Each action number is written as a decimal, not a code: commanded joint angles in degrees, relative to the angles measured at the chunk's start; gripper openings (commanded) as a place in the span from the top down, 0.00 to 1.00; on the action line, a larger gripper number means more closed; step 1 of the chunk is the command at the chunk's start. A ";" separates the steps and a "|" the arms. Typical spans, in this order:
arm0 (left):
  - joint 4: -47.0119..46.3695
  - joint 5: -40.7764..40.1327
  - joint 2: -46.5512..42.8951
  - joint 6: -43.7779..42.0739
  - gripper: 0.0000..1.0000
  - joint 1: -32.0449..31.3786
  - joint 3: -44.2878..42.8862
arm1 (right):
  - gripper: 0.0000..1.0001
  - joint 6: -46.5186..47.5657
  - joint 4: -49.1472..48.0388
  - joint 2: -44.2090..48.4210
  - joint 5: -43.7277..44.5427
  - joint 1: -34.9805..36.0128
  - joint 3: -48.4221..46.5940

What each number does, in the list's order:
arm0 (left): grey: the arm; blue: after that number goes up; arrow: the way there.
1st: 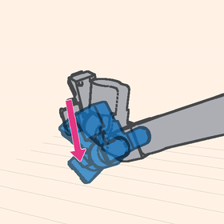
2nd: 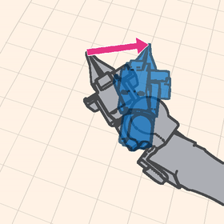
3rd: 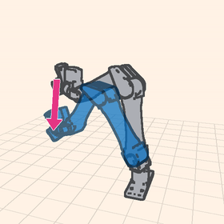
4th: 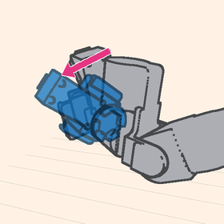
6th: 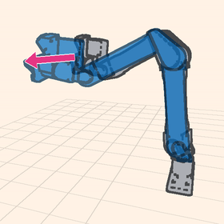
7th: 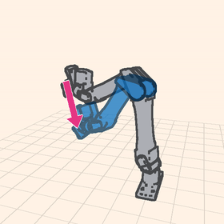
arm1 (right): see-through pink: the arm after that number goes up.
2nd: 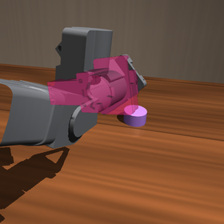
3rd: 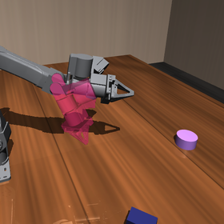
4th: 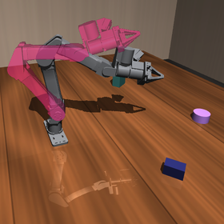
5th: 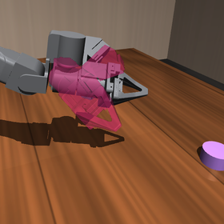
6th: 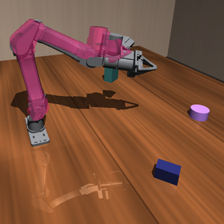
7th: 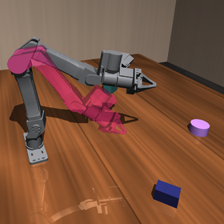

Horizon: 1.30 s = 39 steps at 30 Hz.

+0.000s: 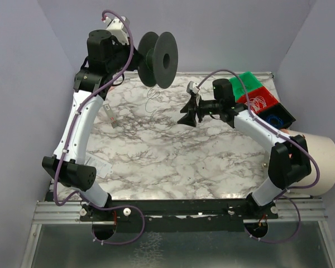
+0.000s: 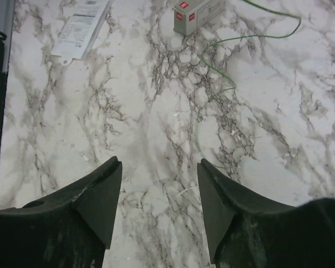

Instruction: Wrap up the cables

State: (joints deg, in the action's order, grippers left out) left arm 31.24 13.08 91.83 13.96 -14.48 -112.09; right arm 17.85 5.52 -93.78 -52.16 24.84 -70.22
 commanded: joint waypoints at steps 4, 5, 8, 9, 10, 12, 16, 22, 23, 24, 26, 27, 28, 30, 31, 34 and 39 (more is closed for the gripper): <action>-6.89 14.56 -3.95 3.12 1.00 -0.11 -3.96 | 0.17 13.89 0.77 -0.37 -5.22 0.03 2.06; -7.28 15.25 -4.14 3.56 1.00 -0.11 -4.11 | 0.14 14.66 -0.31 -0.80 -6.08 0.08 2.75; -8.28 17.78 -4.37 4.49 1.00 -0.11 -4.59 | 0.00 16.92 -2.41 -2.12 -6.29 0.48 4.33; -8.60 18.71 -4.38 4.88 1.00 -0.11 -4.68 | 0.00 16.68 -3.35 -2.59 -5.79 0.63 4.64; -9.08 19.61 -4.38 5.43 1.00 -0.11 -4.66 | 0.00 15.74 -4.65 -3.08 -5.69 0.65 4.89; -10.22 21.70 -4.38 6.69 1.00 -0.04 -4.63 | 0.00 12.40 -9.07 -4.11 -5.85 0.65 5.68; -13.34 26.55 -4.38 9.93 1.00 0.20 -4.59 | 0.00 5.13 -16.54 -6.00 -7.37 1.05 6.66; -18.33 31.15 -4.56 14.73 1.00 0.46 -2.78 | 0.00 -1.81 -20.94 -9.29 -8.17 2.20 4.14; -18.81 31.51 -4.60 15.23 1.00 0.50 -2.51 | 0.00 -3.20 -22.20 -9.90 -7.74 2.38 3.94; -19.20 31.78 -4.64 15.63 1.00 0.58 -2.39 | 0.00 -4.09 -22.74 -10.52 -7.16 2.46 3.63; -19.53 32.00 -4.77 16.00 1.00 0.81 -2.34 | 0.00 -3.92 -22.01 -10.78 -6.32 2.47 3.30; -19.55 31.92 -4.88 16.01 1.00 0.89 -2.34 | 0.00 -2.82 -21.47 -10.44 -5.43 2.53 3.50; -19.46 31.81 -4.97 15.89 1.00 0.99 -2.30 | 0.00 -1.44 -20.55 -10.05 -4.94 2.52 3.68; -19.19 31.58 -5.08 15.61 1.00 1.11 -2.21 | 0.01 2.58 -15.56 -9.29 -5.33 2.41 2.87; -19.18 31.52 -5.16 15.58 1.00 1.20 -2.17 | 0.01 4.80 -12.44 -8.72 -5.60 2.41 2.52; -19.48 31.77 -5.17 16.17 1.00 1.36 -1.85 | 0.00 6.54 -13.84 -5.82 -5.71 2.41 5.19; -22.80 33.66 -5.08 19.27 1.00 1.43 -0.23 | 0.00 -4.15 -22.13 -7.30 -13.24 2.64 4.24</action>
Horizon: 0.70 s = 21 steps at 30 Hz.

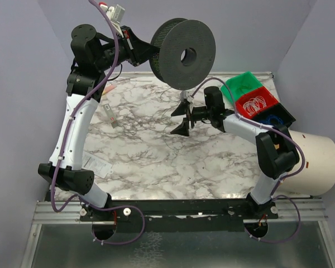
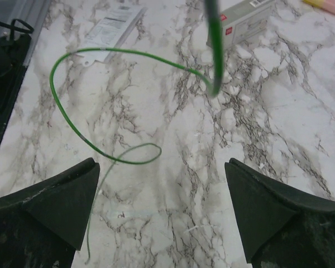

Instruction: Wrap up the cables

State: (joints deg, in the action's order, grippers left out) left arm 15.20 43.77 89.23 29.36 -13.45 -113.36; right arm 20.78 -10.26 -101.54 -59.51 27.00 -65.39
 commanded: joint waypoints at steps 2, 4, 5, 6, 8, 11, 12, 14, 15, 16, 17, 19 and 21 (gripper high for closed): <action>-7.92 3.54 -2.69 4.85 1.00 0.44 2.14 | 0.00 -17.88 -16.12 -1.03 -8.15 0.76 -0.33; -8.94 4.01 -2.87 5.65 1.00 0.53 3.38 | 0.01 -27.46 -24.35 -2.72 -9.32 1.40 -0.44; -9.44 4.26 -2.94 6.07 1.00 0.60 3.92 | 0.02 -30.74 -27.63 -3.65 -9.20 1.78 -0.54; -10.01 4.50 -3.05 6.57 1.00 0.68 4.37 | 0.03 -33.94 -30.34 -4.55 -9.00 2.23 -0.68; -11.06 4.77 -3.22 7.52 1.00 0.91 5.29 | 0.08 -39.24 -34.78 -6.55 -8.92 3.27 -0.96; -12.69 5.24 -3.35 9.20 1.00 1.46 5.85 | 0.30 -44.29 -39.06 -8.80 -9.37 4.69 -0.80; -12.93 5.35 -3.38 9.48 1.00 1.76 5.87 | 0.41 -44.56 -38.76 -9.33 -9.85 4.80 -1.03; -13.00 5.45 -3.52 9.64 1.00 2.29 5.47 | 0.58 -41.79 -34.80 -9.81 -9.41 4.70 -1.41; -13.00 5.52 -3.54 9.66 1.00 2.43 5.23 | 0.66 -38.11 -30.22 -9.62 -9.07 4.58 -1.70; -12.93 5.60 -3.54 9.66 1.00 2.58 4.91 | 0.76 -33.81 -25.24 -9.29 -8.09 4.43 -2.40; -12.84 5.62 -3.58 9.64 1.00 2.70 4.56 | 0.84 -31.11 -21.19 -9.23 -7.26 4.15 -2.76; -12.35 5.71 -3.63 9.42 1.00 2.88 3.78 | 0.98 -31.17 -20.42 -8.99 -7.11 2.74 -2.00; -11.94 5.77 -3.70 9.15 1.00 3.11 3.15 | 0.99 -35.61 -25.14 -8.72 -6.63 0.27 0.16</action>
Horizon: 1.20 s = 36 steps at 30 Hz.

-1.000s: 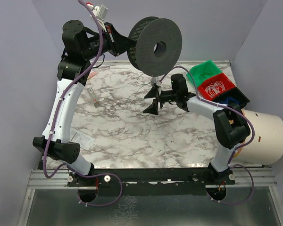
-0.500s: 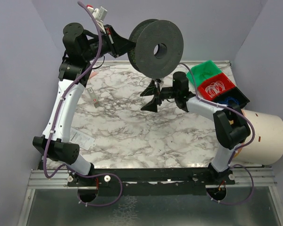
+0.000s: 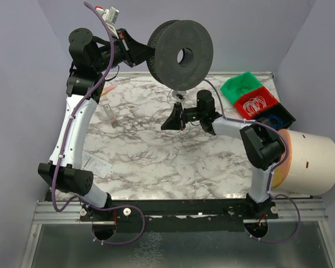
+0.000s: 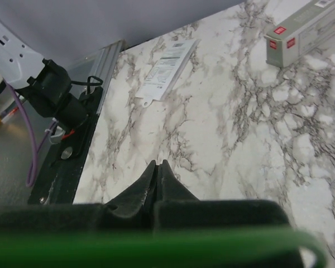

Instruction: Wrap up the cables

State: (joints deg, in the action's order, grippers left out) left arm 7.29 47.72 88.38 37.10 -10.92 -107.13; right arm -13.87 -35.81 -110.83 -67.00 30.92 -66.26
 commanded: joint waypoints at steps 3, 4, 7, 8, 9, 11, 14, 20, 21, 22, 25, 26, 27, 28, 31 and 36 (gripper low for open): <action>-3.44 1.81 -3.10 1.01 1.00 0.93 -3.51 | 0.99 -7.67 -5.97 0.91 1.46 -7.78 2.99; -2.88 1.65 -3.17 0.59 1.00 1.03 -3.60 | 0.99 -7.83 -5.15 1.14 1.66 -9.02 2.75; 0.79 0.64 -3.52 -2.95 1.00 1.16 -3.66 | 1.00 -7.11 -0.21 2.19 3.50 -12.73 1.66; 2.43 0.28 -3.70 -4.74 1.00 1.16 -3.50 | 1.00 -7.61 0.39 2.34 3.18 -13.93 0.93; 3.71 0.19 -3.86 -6.48 1.00 1.16 -3.15 | 1.00 -8.33 1.82 2.47 2.87 -15.01 -0.01; 6.90 -0.03 -4.27 -10.66 1.00 1.16 -2.36 | 1.00 -9.35 5.59 2.43 1.35 -16.85 -2.89; 9.74 1.11 -4.87 -14.97 1.00 1.16 -0.46 | 1.00 -10.61 11.51 2.12 -1.25 -18.87 -7.62; 17.73 -2.31 -6.93 -29.47 1.00 0.99 2.79 | 1.00 -9.27 30.80 2.84 1.67 -22.23 -19.44; 19.44 -4.55 -7.17 -32.41 1.00 0.91 3.29 | 1.00 -8.37 35.75 2.81 1.84 -22.69 -22.50; 20.79 -6.74 -7.43 -34.64 1.00 0.78 3.91 | 1.00 -7.19 41.37 2.39 1.77 -23.03 -26.01; 22.80 -11.30 -7.93 -40.13 1.00 0.51 6.45 | 1.00 -1.83 57.51 0.01 0.71 -23.44 -39.38; 23.11 -13.08 -8.01 -41.45 1.00 0.16 7.16 | 1.00 0.16 63.47 -0.84 0.74 -23.45 -43.65; 23.34 -15.46 -8.12 -42.51 1.00 -0.43 7.93 | 1.00 1.60 68.59 -1.75 0.58 -23.45 -47.56; 23.46 -18.22 -8.33 -43.75 1.00 -1.22 8.57 | 1.00 3.80 73.50 -2.56 -0.03 -23.45 -51.40; 23.47 -28.11 -8.16 -45.81 1.00 -4.20 10.20 | 1.00 8.37 84.72 -3.37 -2.06 -23.00 -58.98; 21.93 -42.61 -6.11 -44.03 1.00 -10.38 12.39 | 1.00 1.37 74.39 2.72 -11.00 -16.44 -51.05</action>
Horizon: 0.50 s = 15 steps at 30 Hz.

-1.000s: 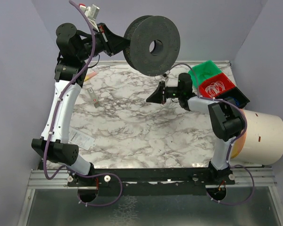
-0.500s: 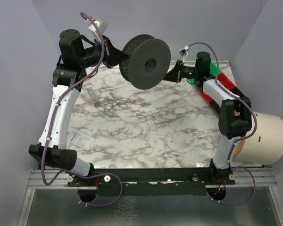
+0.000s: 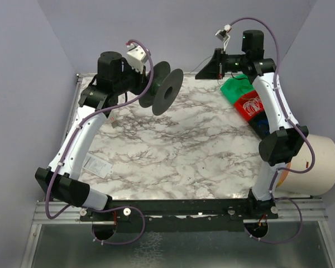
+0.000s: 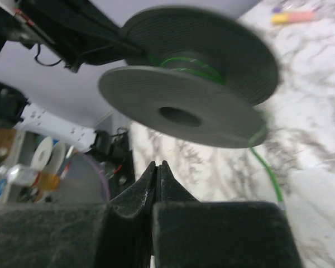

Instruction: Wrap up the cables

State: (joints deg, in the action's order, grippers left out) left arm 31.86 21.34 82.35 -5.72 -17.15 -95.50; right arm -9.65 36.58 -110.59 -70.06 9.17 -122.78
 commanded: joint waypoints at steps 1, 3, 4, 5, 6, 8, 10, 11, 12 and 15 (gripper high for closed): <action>-3.05 -18.20 0.49 -0.54 1.00 -5.21 1.21 | 1.00 -5.11 -1.47 3.38 -9.33 7.37 7.31; -4.01 -21.65 1.65 1.59 1.00 -6.53 2.01 | 0.99 -11.62 -10.24 4.55 -12.51 11.14 10.59; -4.46 -23.76 2.21 2.65 1.00 -6.82 2.41 | 1.00 -14.97 -14.52 4.92 -13.13 12.61 11.84; -4.78 -25.05 2.81 3.60 1.00 -7.04 2.75 | 1.00 -18.19 -19.23 5.25 -13.24 14.02 13.17; -4.98 -26.17 3.39 4.21 1.00 -7.29 3.05 | 1.00 -20.51 -24.84 5.57 -13.33 15.13 14.15; -5.22 -28.53 4.48 5.14 1.00 -7.77 3.65 | 1.00 -24.74 -32.74 6.01 -13.14 16.68 15.78; -5.20 -30.18 5.42 5.49 1.00 -8.11 4.11 | 1.00 -29.30 -41.03 6.23 -13.08 17.56 17.08; -5.22 -30.87 5.78 6.63 1.00 -8.16 4.29 | 1.00 -31.24 -43.90 5.95 -13.08 17.93 17.16; -5.23 -31.07 6.20 7.44 1.00 -8.16 4.48 | 1.00 -32.96 -45.73 5.44 -13.15 18.15 16.94; -5.02 -31.69 7.12 8.76 1.00 -8.25 4.47 | 1.00 -34.59 -47.27 4.11 -13.41 18.63 16.29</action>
State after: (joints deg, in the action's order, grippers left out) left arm 30.92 -5.15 89.12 -0.97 -24.88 -90.48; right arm -36.56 1.19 -107.66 -80.93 27.68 -105.69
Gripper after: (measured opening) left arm 0.014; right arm 0.005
